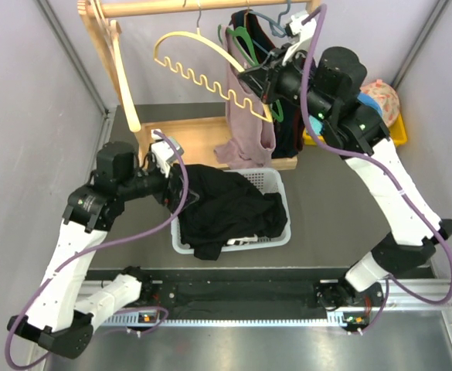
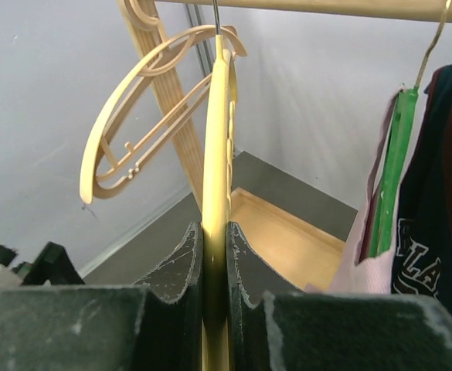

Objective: Remove the tank top from the hanger
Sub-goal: Place the hanger at the clothesline.

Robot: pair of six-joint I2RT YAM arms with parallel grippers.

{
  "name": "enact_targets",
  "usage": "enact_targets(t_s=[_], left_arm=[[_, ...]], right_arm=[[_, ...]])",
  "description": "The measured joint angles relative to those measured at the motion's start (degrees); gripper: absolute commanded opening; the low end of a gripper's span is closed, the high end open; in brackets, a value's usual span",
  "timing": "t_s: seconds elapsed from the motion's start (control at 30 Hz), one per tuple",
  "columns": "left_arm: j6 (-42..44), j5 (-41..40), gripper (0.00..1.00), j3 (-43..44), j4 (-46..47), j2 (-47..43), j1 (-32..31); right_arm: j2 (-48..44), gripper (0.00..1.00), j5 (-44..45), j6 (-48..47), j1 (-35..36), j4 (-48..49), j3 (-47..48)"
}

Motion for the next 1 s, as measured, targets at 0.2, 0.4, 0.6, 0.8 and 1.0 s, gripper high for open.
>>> enact_targets(t_s=[0.2, 0.4, 0.6, 0.8, 1.0], left_arm=[[1.40, -1.73, 0.99, 4.83, -2.16, 0.07, 0.02], [1.25, -2.32, 0.99, 9.18, -5.18, 2.14, 0.02], [1.25, -2.10, 0.99, 10.62, -6.84, 3.80, 0.00], [1.33, -2.12, 0.99, 8.09, -6.54, 0.59, 0.00], [1.07, -2.12, 0.99, 7.17, -6.16, -0.37, 0.00]], right_arm=[[4.61, 0.00, 0.31, -0.59, 0.83, -0.02, 2.97], [8.83, 0.00, 3.69, -2.25, 2.49, 0.55, 4.52], [11.65, 0.00, 8.92, -6.60, 6.67, 2.43, 5.86], [11.65, 0.00, 9.64, -8.28, 7.52, 5.18, 5.25], [11.56, 0.00, 12.46, -9.73, 7.50, 8.26, 5.01]])
